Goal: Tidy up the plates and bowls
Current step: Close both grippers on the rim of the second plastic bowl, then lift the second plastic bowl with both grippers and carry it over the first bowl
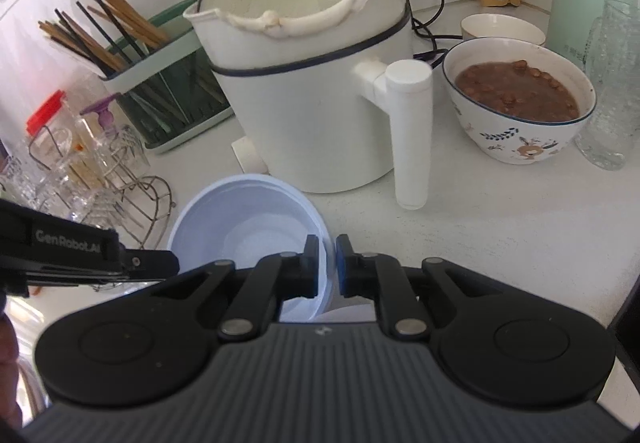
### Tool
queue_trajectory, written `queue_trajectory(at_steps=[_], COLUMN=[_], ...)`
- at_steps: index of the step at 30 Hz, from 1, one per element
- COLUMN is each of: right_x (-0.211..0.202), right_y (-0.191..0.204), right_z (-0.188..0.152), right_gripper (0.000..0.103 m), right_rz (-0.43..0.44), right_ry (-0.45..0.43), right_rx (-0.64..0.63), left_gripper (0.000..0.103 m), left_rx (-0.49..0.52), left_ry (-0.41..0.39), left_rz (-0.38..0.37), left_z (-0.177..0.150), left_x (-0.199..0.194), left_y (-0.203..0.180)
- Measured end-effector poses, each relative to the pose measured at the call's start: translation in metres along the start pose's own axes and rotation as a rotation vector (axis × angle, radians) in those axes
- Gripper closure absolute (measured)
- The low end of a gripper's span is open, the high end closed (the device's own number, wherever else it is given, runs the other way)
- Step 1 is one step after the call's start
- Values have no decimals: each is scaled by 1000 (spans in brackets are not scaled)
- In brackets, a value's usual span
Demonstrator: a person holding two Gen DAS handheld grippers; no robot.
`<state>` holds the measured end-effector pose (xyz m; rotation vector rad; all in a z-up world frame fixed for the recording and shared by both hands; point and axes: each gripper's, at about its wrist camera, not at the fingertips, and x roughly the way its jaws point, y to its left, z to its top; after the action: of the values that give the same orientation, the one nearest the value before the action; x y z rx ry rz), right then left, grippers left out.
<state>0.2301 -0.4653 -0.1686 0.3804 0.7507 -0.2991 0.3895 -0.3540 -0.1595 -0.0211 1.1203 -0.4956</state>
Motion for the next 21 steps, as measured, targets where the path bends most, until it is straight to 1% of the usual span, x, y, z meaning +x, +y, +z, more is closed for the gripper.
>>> queue_trajectory(at_steps=[9, 16, 21], right_x=[-29, -51, -63], right_y=[-2, 8, 16], right_z=[-3, -1, 3], right_gripper=[91, 91, 91], right_rz=[18, 35, 54], right_ry=[-23, -44, -66], right_rx=[29, 22, 9], left_gripper=[96, 96, 96], left_rx=[-8, -16, -20], left_ry=[12, -9, -37], left_rz=[-30, -52, -67], left_z=[-22, -35, -36], left_x=[-27, -59, -80], left_y=[3, 9, 15])
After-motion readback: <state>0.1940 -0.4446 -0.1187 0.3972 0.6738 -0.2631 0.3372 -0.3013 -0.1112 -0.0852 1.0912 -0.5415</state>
